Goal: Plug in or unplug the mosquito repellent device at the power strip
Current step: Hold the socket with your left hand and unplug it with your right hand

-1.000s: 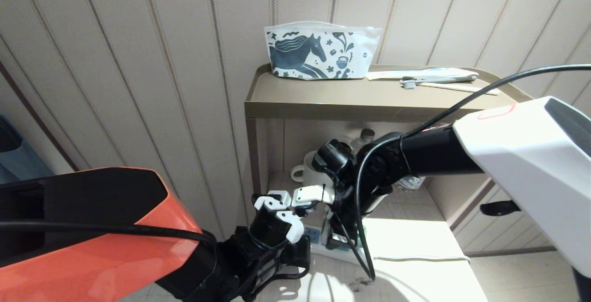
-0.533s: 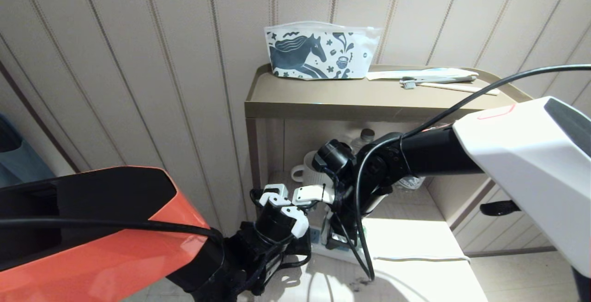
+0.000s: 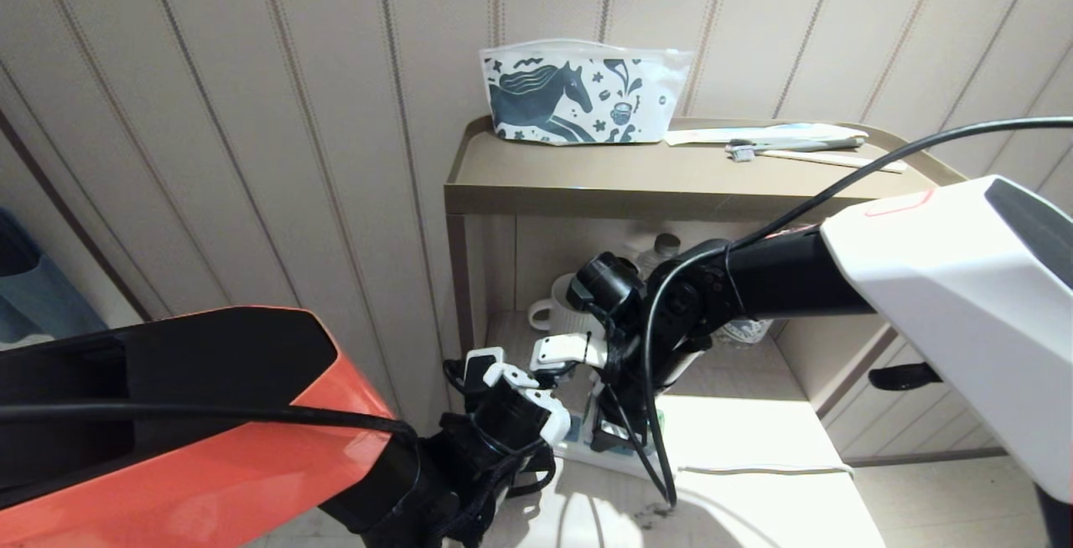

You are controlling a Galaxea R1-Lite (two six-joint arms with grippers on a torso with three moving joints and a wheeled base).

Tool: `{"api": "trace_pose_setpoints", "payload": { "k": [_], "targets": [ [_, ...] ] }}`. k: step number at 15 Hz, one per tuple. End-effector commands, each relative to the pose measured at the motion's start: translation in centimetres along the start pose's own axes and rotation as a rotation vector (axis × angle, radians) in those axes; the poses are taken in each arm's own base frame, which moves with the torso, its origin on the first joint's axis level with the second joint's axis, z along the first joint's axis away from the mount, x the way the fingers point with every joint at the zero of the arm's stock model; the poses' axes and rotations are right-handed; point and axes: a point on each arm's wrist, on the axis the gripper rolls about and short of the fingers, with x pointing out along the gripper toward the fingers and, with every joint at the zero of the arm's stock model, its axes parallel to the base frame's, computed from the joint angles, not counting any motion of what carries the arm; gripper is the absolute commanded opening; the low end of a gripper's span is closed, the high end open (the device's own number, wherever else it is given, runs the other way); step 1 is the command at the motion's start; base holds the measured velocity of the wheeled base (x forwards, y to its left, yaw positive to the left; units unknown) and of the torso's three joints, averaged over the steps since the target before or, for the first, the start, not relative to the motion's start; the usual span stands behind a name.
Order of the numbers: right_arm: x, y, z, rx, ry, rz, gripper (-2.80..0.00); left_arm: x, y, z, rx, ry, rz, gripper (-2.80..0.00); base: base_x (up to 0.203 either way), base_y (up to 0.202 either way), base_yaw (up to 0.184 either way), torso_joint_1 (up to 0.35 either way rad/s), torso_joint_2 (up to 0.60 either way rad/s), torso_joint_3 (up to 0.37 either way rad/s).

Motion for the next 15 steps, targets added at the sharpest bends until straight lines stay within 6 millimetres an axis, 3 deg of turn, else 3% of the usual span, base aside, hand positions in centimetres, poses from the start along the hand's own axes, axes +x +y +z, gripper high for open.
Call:
{"api": "trace_pose_setpoints", "payload": {
  "k": [1,5,7,15],
  "targets": [
    [0.2,0.0,0.0,-0.005,0.004,0.003,-2.8,-0.3,-0.5,0.3,-0.016,-0.017,-0.019,-2.8,0.0,0.0,0.0,0.0,0.0,0.0],
    [0.2,0.0,0.1,-0.005,-0.007,-0.006,-2.8,-0.6,-1.7,0.2,-0.048,-0.059,-0.081,-2.8,0.0,0.0,0.0,0.0,0.0,0.0],
    [0.3,0.0,-0.1,-0.004,-0.001,-0.002,-2.8,-0.7,-2.2,-0.9,-0.036,-0.052,-0.104,-2.8,0.0,0.0,0.0,0.0,0.0,0.0],
    [0.3,0.1,-0.2,-0.004,0.001,0.0,-2.8,-1.3,-2.4,-2.3,-0.017,-0.023,-0.116,-2.8,0.0,0.0,0.0,0.0,0.0,0.0]
  ]
}}
